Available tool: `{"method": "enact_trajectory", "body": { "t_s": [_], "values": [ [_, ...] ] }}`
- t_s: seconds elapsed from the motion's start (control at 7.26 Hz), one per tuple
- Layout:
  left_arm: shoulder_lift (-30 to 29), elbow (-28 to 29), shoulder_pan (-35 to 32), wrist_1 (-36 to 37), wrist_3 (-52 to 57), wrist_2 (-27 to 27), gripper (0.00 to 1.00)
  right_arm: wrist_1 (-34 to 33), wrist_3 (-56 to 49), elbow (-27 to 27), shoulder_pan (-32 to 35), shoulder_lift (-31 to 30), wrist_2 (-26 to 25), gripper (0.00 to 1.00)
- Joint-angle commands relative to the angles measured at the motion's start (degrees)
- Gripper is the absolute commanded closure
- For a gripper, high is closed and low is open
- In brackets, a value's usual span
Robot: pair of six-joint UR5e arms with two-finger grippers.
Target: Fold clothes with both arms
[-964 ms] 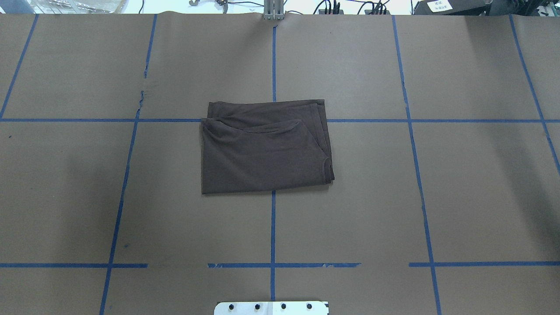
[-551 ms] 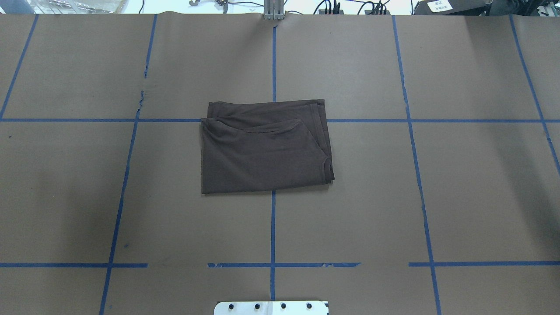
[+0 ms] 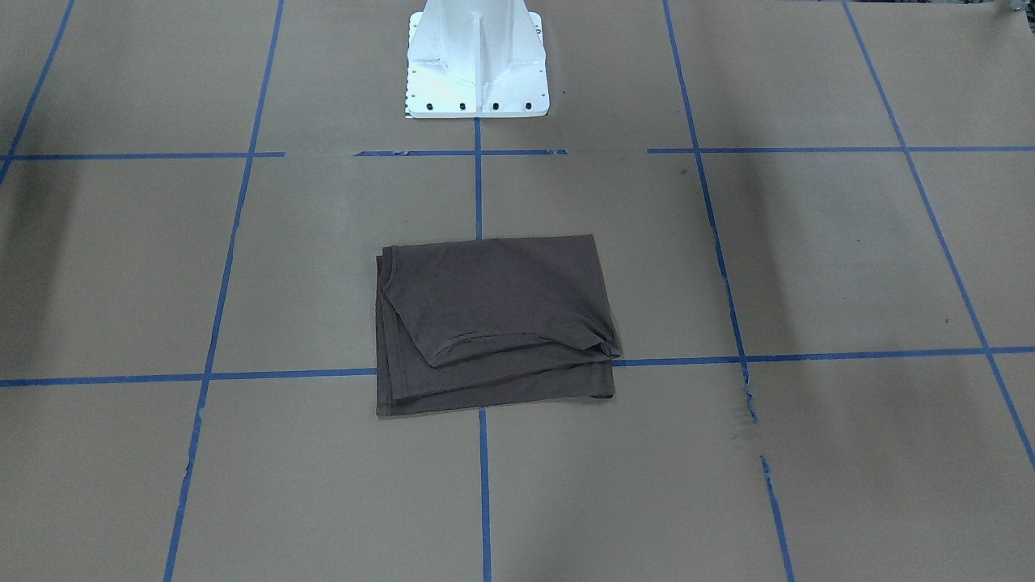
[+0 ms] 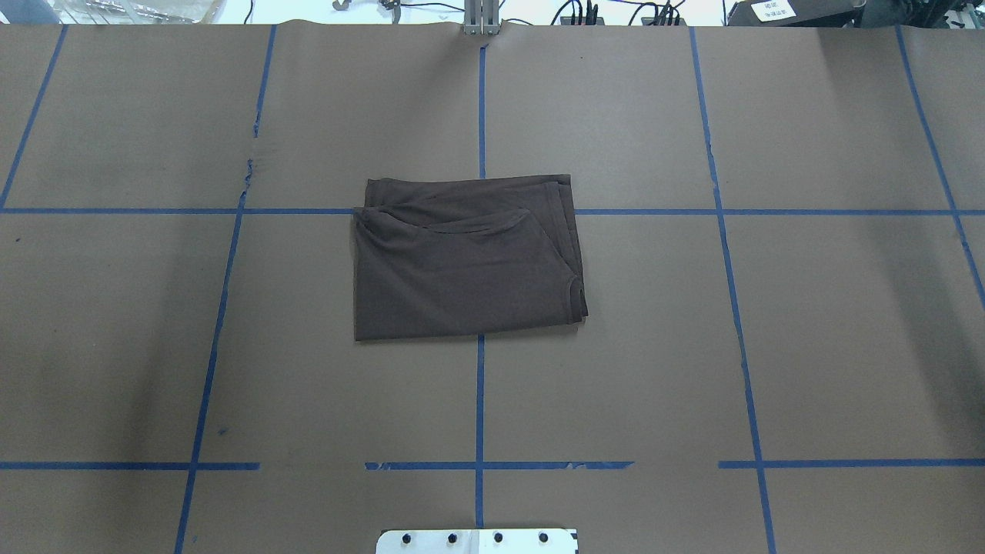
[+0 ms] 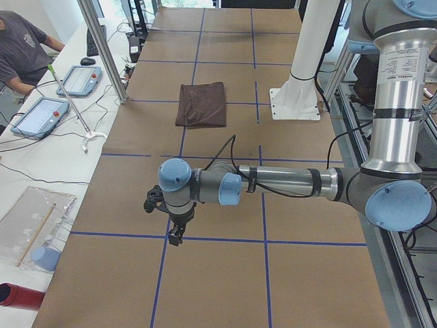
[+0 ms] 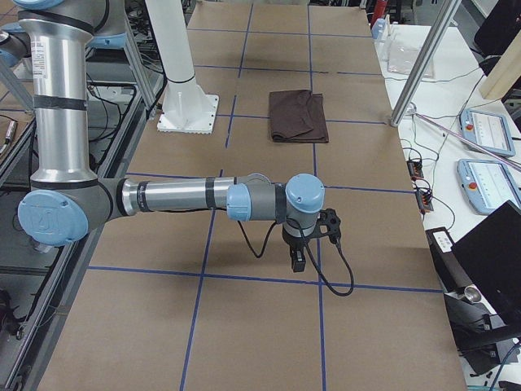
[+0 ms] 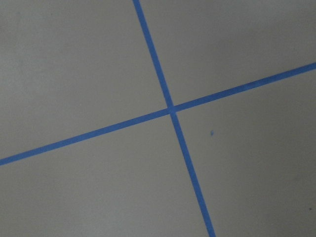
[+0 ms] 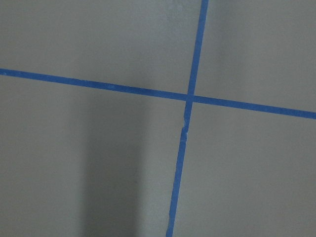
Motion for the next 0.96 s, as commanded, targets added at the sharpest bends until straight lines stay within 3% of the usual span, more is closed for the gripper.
{"method": "enact_trajectory", "body": {
  "t_s": [0.0, 0.83],
  "values": [
    [0.05, -0.27, -0.13, -0.15, -0.84, 0.0, 0.0, -0.3, -0.08, -3.03, 1.93, -1.85, 2.13, 0.0],
    [0.14, -0.1, -0.13, -0.07, -2.58, -0.44, 0.0, 0.23, -0.35, -3.67, 2.63, -2.48, 2.5, 0.0]
  ]
}}
